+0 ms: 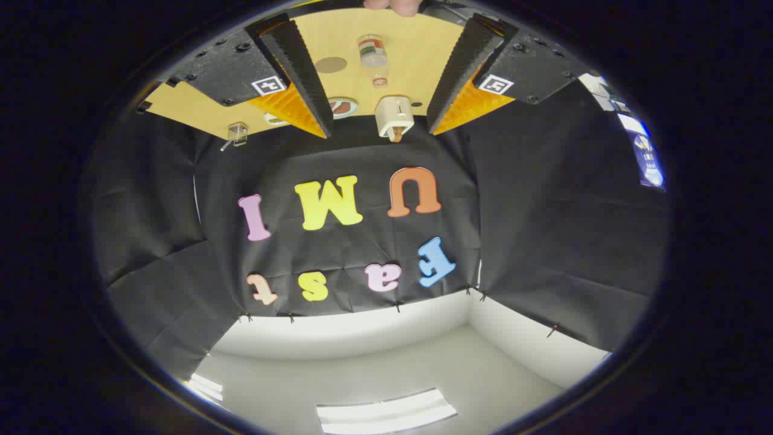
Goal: Take the bottle from table, then pour the juice into the cup, finally place the bottle on the coaster
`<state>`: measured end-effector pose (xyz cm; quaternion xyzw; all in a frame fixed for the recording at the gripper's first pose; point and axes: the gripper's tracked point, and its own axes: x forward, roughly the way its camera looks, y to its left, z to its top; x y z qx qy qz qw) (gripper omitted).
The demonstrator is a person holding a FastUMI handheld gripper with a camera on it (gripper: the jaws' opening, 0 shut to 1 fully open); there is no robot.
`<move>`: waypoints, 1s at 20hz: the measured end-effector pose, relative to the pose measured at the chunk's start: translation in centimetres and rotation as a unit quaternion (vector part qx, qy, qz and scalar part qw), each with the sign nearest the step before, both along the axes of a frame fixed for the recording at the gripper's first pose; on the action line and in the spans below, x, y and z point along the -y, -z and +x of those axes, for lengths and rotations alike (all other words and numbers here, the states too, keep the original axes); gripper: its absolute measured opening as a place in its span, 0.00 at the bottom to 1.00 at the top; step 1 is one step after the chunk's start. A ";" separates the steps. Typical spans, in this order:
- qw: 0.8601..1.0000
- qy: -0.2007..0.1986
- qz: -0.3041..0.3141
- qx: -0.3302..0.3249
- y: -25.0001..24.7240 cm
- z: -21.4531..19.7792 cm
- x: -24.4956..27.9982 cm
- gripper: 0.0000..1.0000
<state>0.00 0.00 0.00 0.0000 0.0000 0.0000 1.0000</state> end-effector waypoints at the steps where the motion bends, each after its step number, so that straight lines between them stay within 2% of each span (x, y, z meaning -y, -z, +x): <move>1: 1.000 0.000 -0.003 -0.002 0.2 0.0 0.0 1.00; 13: 0.999 -0.028 -0.002 -0.023 1.4 0.4 -1.3 1.00; 20: 0.999 -0.023 -0.014 -0.025 1.4 0.3 -0.9 1.00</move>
